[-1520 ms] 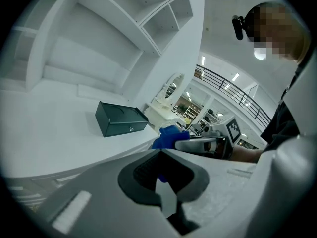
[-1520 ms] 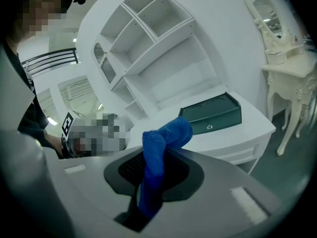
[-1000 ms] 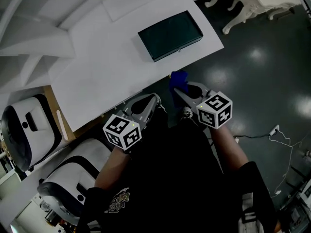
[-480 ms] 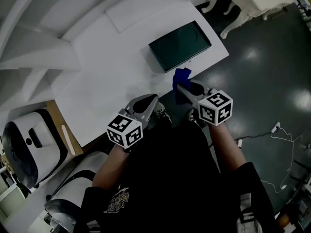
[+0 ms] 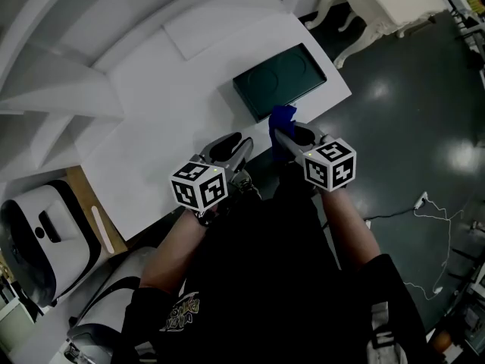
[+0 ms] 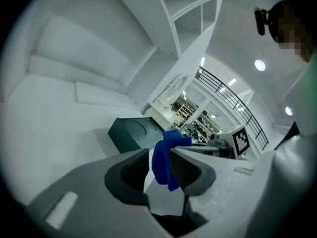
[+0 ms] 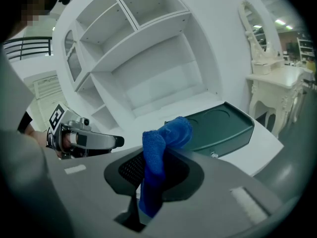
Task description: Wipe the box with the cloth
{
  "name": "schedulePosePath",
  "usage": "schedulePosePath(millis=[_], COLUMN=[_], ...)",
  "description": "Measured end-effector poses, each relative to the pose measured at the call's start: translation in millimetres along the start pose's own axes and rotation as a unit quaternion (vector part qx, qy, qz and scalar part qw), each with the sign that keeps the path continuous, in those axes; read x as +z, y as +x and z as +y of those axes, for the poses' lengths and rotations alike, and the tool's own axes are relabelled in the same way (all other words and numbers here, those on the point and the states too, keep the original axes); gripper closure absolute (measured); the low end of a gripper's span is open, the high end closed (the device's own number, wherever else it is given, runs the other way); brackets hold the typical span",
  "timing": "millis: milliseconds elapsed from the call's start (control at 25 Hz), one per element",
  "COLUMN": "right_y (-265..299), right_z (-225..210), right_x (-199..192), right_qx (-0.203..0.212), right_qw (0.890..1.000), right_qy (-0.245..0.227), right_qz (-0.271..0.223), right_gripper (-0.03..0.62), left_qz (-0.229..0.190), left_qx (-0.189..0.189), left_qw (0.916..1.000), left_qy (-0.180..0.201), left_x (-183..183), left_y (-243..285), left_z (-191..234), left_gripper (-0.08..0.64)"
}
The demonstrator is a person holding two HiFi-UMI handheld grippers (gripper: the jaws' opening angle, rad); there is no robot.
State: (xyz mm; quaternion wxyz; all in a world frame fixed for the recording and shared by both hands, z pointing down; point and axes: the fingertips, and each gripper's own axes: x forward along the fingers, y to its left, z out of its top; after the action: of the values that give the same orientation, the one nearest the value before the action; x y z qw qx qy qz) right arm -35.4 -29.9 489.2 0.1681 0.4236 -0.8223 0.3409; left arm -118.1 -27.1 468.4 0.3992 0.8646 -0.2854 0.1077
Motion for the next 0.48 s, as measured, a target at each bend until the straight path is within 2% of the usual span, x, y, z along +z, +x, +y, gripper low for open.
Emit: schedulePosePath(millis=[80,160,480], right_y=[5.0,10.5,32.7], right_z=[-6.0,-8.9,-19.9], right_x=[3.5,6.4,12.0], right_qx=[0.001,0.009,0.058], right_qw=[1.000,1.000,0.994], right_qy=[-0.005,-0.013,-0.062], right_qz=[0.007,0.015,0.070], right_gripper=[0.500,0.500,0.500], left_qz=[-0.010,-0.019,-0.033], left_qx=[0.003,0.020,0.092], left_qw=[0.9990,0.9972,0.9892], left_qy=[-0.044,-0.070,-0.110], left_x=[3.8,8.1,24.2], left_y=[10.8,20.4,57.0], left_z=[9.7,22.0,52.9], left_gripper=[0.443,0.443,0.440])
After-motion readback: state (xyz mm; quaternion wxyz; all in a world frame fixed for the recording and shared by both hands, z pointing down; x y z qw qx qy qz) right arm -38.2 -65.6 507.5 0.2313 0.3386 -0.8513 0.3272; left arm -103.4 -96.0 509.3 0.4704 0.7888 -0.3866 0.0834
